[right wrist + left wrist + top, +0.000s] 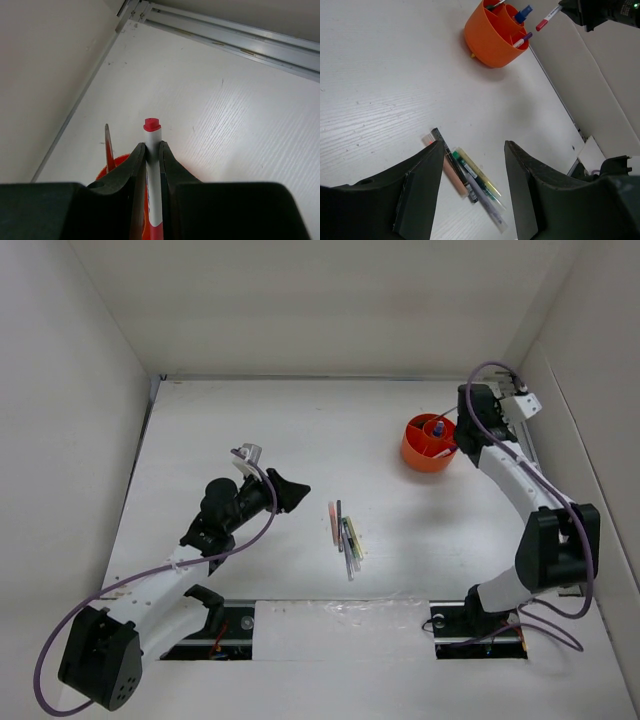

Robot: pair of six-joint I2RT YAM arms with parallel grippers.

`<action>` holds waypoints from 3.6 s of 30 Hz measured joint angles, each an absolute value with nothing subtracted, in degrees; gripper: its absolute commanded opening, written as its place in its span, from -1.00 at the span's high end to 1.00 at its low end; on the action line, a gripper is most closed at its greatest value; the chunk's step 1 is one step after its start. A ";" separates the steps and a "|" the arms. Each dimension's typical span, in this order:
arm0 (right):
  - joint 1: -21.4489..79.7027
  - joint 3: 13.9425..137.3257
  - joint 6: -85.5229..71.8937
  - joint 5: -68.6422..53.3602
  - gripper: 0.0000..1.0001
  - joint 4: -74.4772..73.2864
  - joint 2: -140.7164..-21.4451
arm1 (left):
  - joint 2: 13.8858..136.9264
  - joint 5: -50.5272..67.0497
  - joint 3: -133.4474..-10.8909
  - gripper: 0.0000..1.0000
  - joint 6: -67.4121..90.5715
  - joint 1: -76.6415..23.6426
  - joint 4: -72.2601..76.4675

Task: Sort the stationery into containers
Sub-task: Place the pen in the storage box, then pick up the pen from the center of the board.

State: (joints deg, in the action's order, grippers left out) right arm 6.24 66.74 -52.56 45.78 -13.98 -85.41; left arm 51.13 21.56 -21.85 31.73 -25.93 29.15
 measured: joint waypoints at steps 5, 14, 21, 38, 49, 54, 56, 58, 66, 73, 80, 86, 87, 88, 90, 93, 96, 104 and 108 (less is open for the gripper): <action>11.42 68.55 -52.71 52.23 0.98 -14.55 -90.21 | 51.18 21.76 -21.91 0.04 31.73 -25.93 29.30; 16.23 73.19 -53.80 60.90 0.98 -19.03 -96.25 | 50.78 21.74 -21.91 0.04 31.73 -25.93 29.30; 16.53 74.19 -56.73 64.18 0.98 -22.76 -97.51 | 50.78 21.78 -21.91 0.04 31.73 -25.93 29.32; 20.67 77.23 -64.82 66.46 0.12 -31.73 -103.20 | 50.92 22.02 -21.91 -0.02 31.70 -25.93 29.36; 24.38 73.30 -64.31 64.62 0.35 -30.94 -93.10 | 50.92 21.87 -21.91 -0.02 31.51 -25.93 29.32; 33.08 63.24 -54.98 55.31 1.00 -19.27 -80.64 | 50.92 21.06 -21.93 -0.02 31.29 -25.93 29.21; 36.53 60.62 -51.66 46.26 1.00 -14.24 -77.76 | 50.92 20.60 -21.93 -0.02 31.29 -25.93 29.08; 39.24 59.96 -49.21 39.00 1.00 -10.61 -77.95 | 50.92 20.08 -22.02 -0.02 31.29 -25.93 28.84; 52.42 62.72 -45.17 28.25 1.00 -7.27 -94.65 | 50.54 16.60 -22.31 -0.02 31.24 -25.93 28.01; 55.51 66.30 -45.04 28.34 0.39 -10.96 -103.63 | 48.53 13.87 -22.31 -0.02 31.11 -25.93 27.16; 55.13 69.91 -45.91 30.98 0.29 -14.22 -109.16 | 48.34 13.21 -22.31 -0.02 31.07 -25.93 26.94; 55.11 70.72 -46.74 32.45 0.29 -16.27 -111.15 | 48.53 12.86 -22.31 -0.02 30.76 -25.93 25.89; 55.11 70.81 -46.81 32.49 0.32 -16.51 -111.35 | 48.66 12.80 -22.31 -0.02 30.74 -25.93 25.78; 55.09 70.87 -46.87 32.58 0.32 -16.69 -111.48 | 48.71 12.78 -22.31 -0.02 30.68 -25.93 25.63; 55.11 70.98 -46.98 32.64 0.37 -17.10 -111.63 | 48.75 12.73 -22.31 -0.02 30.61 -25.93 25.45; 55.09 71.40 -47.11 32.58 0.58 -17.56 -111.85 | 48.77 12.43 -22.31 -0.02 30.46 -25.91 25.45; 55.09 71.92 -47.46 32.58 0.88 -17.78 -112.14 | 48.80 12.19 -22.31 -0.02 30.44 -25.89 25.45; 54.68 75.44 -46.61 33.36 0.97 -19.73 -111.44 | 48.77 12.43 -22.31 -0.02 30.48 -25.93 25.65; 51.20 77.17 -45.19 32.99 0.97 -19.70 -106.26 | 48.23 12.86 -22.31 -0.02 30.48 -25.96 25.63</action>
State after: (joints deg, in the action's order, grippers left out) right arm 51.20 77.17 -45.19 32.99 -19.70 -106.26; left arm 48.23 12.86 -22.31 30.48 -25.96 25.63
